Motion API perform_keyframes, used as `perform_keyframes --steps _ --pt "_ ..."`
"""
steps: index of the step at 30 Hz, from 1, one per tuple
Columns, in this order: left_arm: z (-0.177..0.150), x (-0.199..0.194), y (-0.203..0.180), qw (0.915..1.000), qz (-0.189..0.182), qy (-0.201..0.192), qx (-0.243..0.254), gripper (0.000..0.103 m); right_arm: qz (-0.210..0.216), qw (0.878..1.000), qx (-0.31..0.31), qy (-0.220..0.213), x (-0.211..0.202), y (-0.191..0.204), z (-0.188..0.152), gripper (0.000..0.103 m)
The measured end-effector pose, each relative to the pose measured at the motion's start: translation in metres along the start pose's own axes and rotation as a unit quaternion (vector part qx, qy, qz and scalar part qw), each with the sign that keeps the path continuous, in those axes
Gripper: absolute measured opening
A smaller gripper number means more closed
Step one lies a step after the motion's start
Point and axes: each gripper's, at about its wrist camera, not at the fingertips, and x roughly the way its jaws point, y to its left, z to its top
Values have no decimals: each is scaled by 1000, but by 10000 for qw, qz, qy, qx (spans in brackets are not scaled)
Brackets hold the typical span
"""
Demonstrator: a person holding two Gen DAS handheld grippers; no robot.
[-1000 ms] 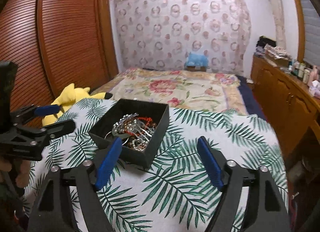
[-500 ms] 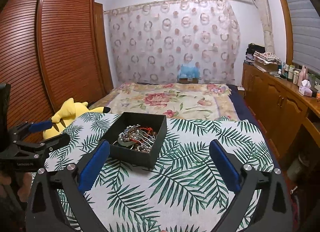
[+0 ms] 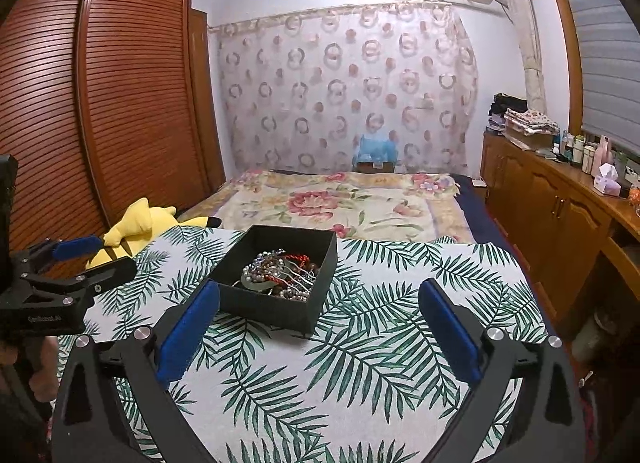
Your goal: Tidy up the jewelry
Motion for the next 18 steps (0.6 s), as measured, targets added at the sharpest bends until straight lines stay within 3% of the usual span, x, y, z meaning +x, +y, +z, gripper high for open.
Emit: perform_keyframes --steps 18 --pt "-3 0 -3 10000 -29 21 6 95 -8 10000 9 4 2 1 -1 100"
